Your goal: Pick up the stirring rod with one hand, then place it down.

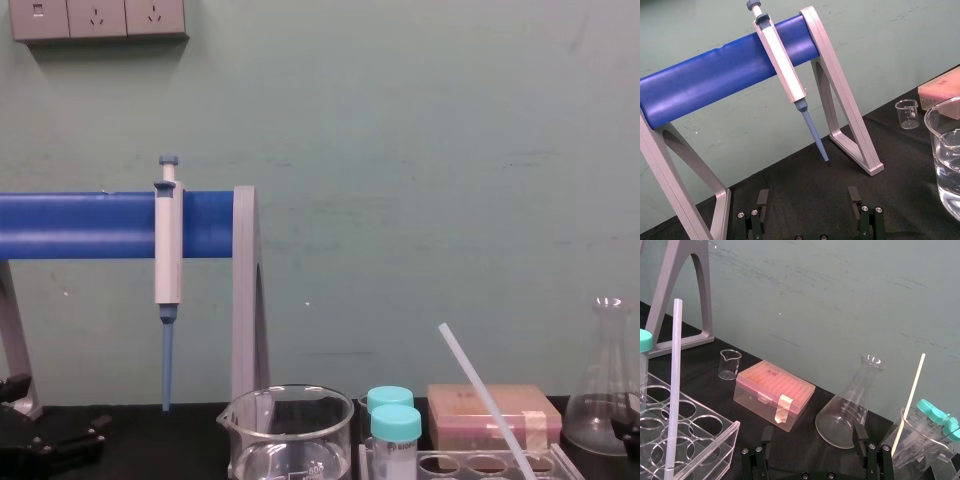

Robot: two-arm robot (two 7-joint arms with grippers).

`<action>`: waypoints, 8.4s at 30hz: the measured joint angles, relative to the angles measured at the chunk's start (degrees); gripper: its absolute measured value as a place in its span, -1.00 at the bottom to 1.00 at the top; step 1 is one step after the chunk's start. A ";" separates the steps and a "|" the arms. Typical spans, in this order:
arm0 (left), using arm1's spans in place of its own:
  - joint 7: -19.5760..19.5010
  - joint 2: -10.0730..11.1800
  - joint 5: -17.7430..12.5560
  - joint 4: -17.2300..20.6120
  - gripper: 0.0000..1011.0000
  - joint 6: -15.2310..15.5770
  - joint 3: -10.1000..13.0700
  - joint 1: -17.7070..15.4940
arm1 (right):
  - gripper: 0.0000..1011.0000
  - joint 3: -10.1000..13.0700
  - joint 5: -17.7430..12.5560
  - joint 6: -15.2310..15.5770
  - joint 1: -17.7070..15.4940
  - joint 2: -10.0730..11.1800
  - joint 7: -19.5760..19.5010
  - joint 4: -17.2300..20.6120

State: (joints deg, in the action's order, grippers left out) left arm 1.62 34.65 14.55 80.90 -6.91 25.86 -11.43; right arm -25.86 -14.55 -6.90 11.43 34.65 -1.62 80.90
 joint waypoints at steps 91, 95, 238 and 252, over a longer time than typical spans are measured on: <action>0.00 0.00 0.00 0.00 0.98 0.00 0.00 0.00 | 0.98 1.48 -16.34 3.96 14.80 -12.24 38.69 -16.51; 0.00 0.00 0.00 0.00 0.98 0.00 0.00 0.00 | 0.98 1.17 -16.62 4.78 15.20 -12.27 39.26 -17.22; 0.00 0.00 0.00 0.00 0.98 0.00 0.00 0.00 | -0.86 13.60 -7.75 -25.33 8.39 -16.51 30.67 -14.00; 0.00 0.00 0.00 0.00 0.98 0.00 0.00 0.00 | -0.86 13.60 -7.78 -25.41 8.42 -16.50 30.73 -14.01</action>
State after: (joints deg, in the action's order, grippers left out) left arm 1.62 34.65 14.54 80.90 -6.91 25.86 -11.43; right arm -12.27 -22.32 -32.31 19.85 18.14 29.11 66.89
